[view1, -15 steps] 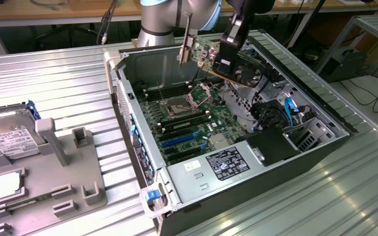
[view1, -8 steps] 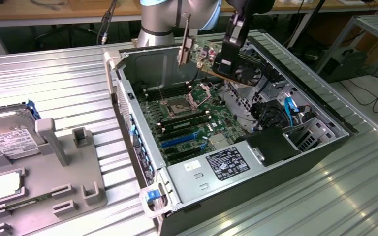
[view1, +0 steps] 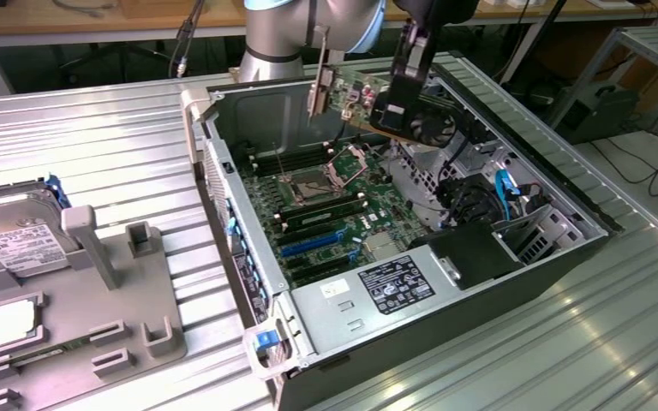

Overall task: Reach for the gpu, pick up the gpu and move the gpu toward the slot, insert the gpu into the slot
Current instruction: 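Insert the gpu into the slot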

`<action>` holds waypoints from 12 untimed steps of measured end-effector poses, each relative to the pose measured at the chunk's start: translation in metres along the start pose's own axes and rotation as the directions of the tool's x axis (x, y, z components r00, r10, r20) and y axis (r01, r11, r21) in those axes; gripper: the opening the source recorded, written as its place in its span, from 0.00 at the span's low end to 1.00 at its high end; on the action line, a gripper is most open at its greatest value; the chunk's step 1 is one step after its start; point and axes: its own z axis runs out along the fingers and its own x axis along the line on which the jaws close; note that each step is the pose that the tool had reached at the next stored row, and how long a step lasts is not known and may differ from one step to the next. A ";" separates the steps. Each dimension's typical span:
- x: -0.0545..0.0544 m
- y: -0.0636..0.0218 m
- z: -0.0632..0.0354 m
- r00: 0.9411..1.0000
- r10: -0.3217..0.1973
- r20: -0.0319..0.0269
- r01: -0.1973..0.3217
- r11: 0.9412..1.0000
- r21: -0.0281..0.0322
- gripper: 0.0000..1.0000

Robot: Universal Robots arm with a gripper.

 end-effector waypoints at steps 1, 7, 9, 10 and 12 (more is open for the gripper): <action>0.000 0.0000 0.0000 1.000 -0.008 0.000 0.008 1.000 0.000 0.28; 0.000 0.0000 0.0000 0.997 -0.071 0.001 0.071 0.997 -0.002 0.28; 0.000 0.0000 0.0000 0.996 -0.090 0.001 0.090 0.996 -0.002 0.28; 0.000 0.0000 0.0000 0.995 -0.099 0.001 0.099 0.995 -0.002 0.28; 0.000 0.0000 0.0000 0.993 -0.117 0.001 0.117 0.993 -0.003 0.28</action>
